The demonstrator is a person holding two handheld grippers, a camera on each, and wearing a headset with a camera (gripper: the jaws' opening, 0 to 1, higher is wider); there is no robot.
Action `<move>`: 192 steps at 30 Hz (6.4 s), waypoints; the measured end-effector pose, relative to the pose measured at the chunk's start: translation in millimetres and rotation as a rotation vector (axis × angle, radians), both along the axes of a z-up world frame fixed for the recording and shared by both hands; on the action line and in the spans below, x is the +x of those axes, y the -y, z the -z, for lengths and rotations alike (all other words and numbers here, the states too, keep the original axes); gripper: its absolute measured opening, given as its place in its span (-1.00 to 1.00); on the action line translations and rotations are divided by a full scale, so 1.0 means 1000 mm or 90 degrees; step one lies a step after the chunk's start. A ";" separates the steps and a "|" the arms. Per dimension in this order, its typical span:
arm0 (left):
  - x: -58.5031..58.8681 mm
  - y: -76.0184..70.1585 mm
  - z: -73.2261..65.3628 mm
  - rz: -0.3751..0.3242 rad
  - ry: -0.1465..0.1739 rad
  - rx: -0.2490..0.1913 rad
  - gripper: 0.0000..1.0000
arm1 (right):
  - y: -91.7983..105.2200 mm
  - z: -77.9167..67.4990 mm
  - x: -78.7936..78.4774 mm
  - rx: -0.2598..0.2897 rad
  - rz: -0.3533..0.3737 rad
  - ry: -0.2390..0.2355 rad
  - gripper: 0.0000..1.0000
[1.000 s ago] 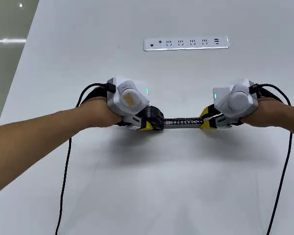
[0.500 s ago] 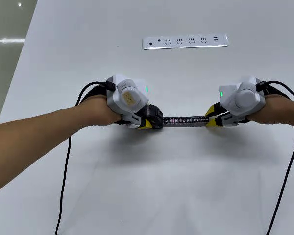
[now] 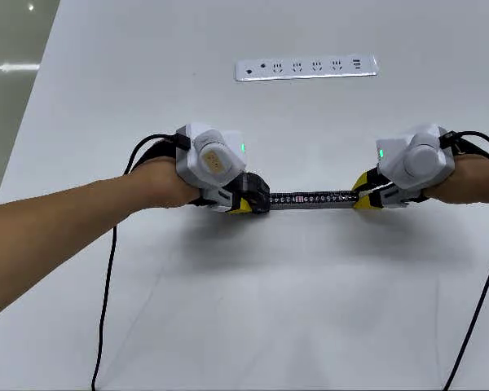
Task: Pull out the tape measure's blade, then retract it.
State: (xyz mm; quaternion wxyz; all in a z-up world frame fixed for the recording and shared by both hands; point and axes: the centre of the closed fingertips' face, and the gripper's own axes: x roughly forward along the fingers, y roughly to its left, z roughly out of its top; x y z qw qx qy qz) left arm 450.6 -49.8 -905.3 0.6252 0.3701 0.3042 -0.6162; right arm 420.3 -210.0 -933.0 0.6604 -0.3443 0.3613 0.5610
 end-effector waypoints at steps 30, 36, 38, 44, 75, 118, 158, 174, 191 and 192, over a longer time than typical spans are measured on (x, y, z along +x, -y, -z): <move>-0.002 0.000 -0.002 0.001 0.002 0.004 -0.34 | 0.035 -0.001 -0.006 -0.015 0.003 0.000 -0.79; -0.003 0.000 -0.002 0.001 0.003 0.004 -0.34 | 0.037 -0.001 -0.007 -0.016 0.004 0.000 -0.79; -0.002 0.000 -0.002 0.001 0.002 0.005 -0.34 | 0.046 -0.001 -0.007 -0.022 0.006 0.000 -0.79; -0.002 0.000 -0.002 0.003 0.003 0.006 -0.34 | 0.053 -0.001 -0.007 -0.024 0.012 0.000 -0.79; -0.002 0.001 -0.001 0.003 0.001 0.000 -0.33 | 0.067 0.000 -0.008 -0.041 0.017 -0.005 -0.77; 0.001 0.004 -0.007 -0.087 -0.002 -0.057 -0.12 | 0.068 -0.003 -0.001 -0.054 0.078 0.044 -0.59; -0.018 -0.035 -0.040 -0.361 0.032 -0.137 0.52 | 0.059 -0.044 -0.023 0.043 0.397 0.099 0.04; -0.037 -0.047 -0.049 -0.456 0.043 -0.164 0.60 | 0.060 -0.054 -0.037 0.102 0.498 0.102 0.32; -0.064 -0.062 -0.064 -0.548 0.045 -0.195 0.66 | 0.054 -0.067 -0.049 0.150 0.600 0.121 0.59; -0.065 -0.063 -0.065 -0.554 0.048 -0.197 0.66 | 0.057 -0.070 -0.047 0.151 0.617 0.139 0.60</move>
